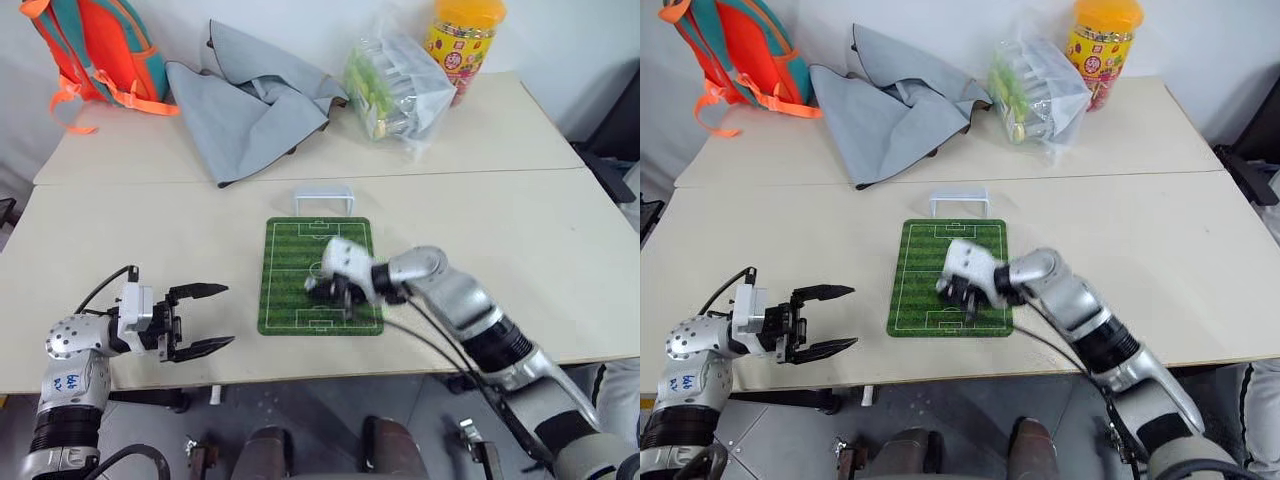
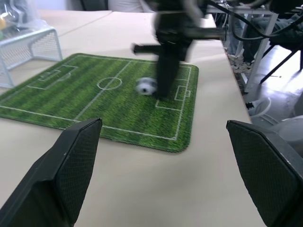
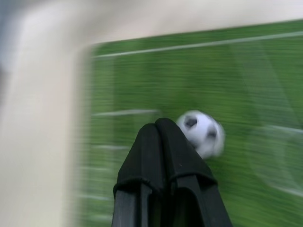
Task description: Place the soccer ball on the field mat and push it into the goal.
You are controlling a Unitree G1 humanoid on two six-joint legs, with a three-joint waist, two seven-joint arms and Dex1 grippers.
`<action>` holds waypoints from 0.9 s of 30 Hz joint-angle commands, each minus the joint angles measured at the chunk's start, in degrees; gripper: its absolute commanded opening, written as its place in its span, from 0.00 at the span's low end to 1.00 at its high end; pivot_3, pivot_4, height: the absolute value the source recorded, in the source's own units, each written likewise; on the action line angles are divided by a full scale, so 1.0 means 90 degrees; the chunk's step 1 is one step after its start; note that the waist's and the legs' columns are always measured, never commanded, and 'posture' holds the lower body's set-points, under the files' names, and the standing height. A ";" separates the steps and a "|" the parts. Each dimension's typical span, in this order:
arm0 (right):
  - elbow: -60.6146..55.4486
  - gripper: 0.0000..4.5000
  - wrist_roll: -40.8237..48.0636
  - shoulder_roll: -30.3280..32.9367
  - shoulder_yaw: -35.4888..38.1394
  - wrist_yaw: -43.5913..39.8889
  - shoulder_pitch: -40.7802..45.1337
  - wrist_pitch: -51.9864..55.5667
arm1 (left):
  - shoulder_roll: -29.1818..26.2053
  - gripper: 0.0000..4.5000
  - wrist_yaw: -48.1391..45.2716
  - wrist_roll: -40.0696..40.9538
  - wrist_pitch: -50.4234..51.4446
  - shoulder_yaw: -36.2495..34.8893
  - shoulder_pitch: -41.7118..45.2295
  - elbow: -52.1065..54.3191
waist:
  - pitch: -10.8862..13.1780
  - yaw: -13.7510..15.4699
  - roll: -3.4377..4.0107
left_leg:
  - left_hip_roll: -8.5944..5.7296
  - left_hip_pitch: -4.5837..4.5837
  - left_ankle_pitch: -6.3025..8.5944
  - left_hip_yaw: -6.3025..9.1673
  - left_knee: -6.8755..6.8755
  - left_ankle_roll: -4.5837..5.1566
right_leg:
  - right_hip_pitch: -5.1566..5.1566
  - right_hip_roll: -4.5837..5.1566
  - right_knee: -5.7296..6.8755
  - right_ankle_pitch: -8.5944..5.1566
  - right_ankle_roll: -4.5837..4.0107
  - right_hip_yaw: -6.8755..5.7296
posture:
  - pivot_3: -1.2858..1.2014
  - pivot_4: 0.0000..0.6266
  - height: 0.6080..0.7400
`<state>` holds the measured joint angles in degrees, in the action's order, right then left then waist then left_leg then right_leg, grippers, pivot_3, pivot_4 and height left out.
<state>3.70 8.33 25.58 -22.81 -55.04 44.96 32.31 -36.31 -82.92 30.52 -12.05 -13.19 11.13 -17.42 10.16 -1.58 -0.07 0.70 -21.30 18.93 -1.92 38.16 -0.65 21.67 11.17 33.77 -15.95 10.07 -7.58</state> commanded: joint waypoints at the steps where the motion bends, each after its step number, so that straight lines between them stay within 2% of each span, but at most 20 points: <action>1: 0.0208 0.01 0.0002 -0.0070 0.0844 0.0630 0.0388 -0.0220 | -0.0031 1.00 0.0087 -0.0036 -0.0153 -0.0114 0.0172 -0.0173 | 0.0000 -0.0007 0.0000 | 0.0001 0.0002 0.0000 0.0000 -0.0002 0.0000 | 0.0000 0.0000 0.0000 0.0000 0.0000 -0.0002 | 0.52 0.24 1.00; 5: 0.0329 0.01 0.0042 -0.0063 0.1277 0.0883 0.0550 -0.0182 | 0.0037 1.00 0.0168 -0.0125 -0.0260 -0.0044 0.0369 -0.0388 | 0.0000 -0.0015 0.0000 | 0.0002 0.0001 0.0002 -0.0005 -0.0012 -0.0002 | 0.0005 -0.0001 -0.0003 0.0000 0.0000 -0.0009 | 0.52 0.24 1.00; 13: -0.0334 0.01 0.0407 0.0562 0.1806 0.0514 -0.0048 -0.0004 | 0.0108 1.00 0.0780 -0.0305 -0.0143 -0.0092 0.0682 -0.0743 | 0.0000 -0.0007 0.0000 | 0.0001 -0.0001 0.0004 -0.0012 -0.0012 0.0001 | 0.0010 0.0001 -0.0004 0.0000 0.0000 -0.0009 | 0.52 0.24 1.00; 18: 0.0119 0.01 0.0668 0.1442 0.2282 -0.0777 -0.1029 -0.1802 | 0.0069 1.00 0.1681 -0.0411 0.0015 -0.0414 0.0674 -0.0829 | 0.0002 0.0001 -0.0004 | 0.0000 -0.0001 0.0008 -0.0019 -0.0013 0.0006 | 0.0007 0.0001 -0.0014 0.0000 0.0000 -0.0007 | 0.52 0.24 1.00; 21: 0.0606 0.13 0.0967 0.1792 0.2518 -0.1670 -0.1483 -0.2483 | 0.0026 1.00 0.2119 -0.0384 0.0303 -0.0573 0.0687 -0.0820 | 0.0003 0.0001 -0.0006 | 0.0001 0.0001 0.0008 -0.0020 -0.0014 0.0006 | 0.0007 0.0001 -0.0015 0.0000 0.0000 -0.0007 | 0.52 0.24 1.00; 24: 0.1220 0.34 0.1318 0.2119 0.2824 -0.2576 -0.1899 -0.2907 | -0.0076 1.00 0.1949 -0.0113 0.0461 -0.0805 0.0545 -0.0735 | 0.0004 -0.0009 -0.0007 | 0.0001 0.0003 0.0008 -0.0022 -0.0012 0.0006 | 0.0003 0.0001 -0.0015 0.0000 0.0000 -0.0006 | 0.52 0.24 1.00; 27: 0.1776 0.57 0.1453 0.2249 0.3022 -0.2899 -0.1968 -0.3120 | -0.0226 1.00 0.1887 -0.0116 0.0573 -0.0932 0.0402 -0.0848 | 0.0004 -0.0031 -0.0007 | 0.0003 0.0010 0.0008 -0.0025 -0.0012 0.0006 | 0.0001 0.0001 -0.0015 0.0000 0.0000 -0.0005 | 0.52 0.24 1.00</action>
<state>18.89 19.47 44.96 1.74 -79.32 26.67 5.89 -37.16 -65.62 28.11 -7.20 -19.84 15.37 -25.51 10.20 -1.86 -0.13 0.75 -21.18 19.00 -2.17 38.05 -0.60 21.68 11.17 33.65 -15.95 10.08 -7.62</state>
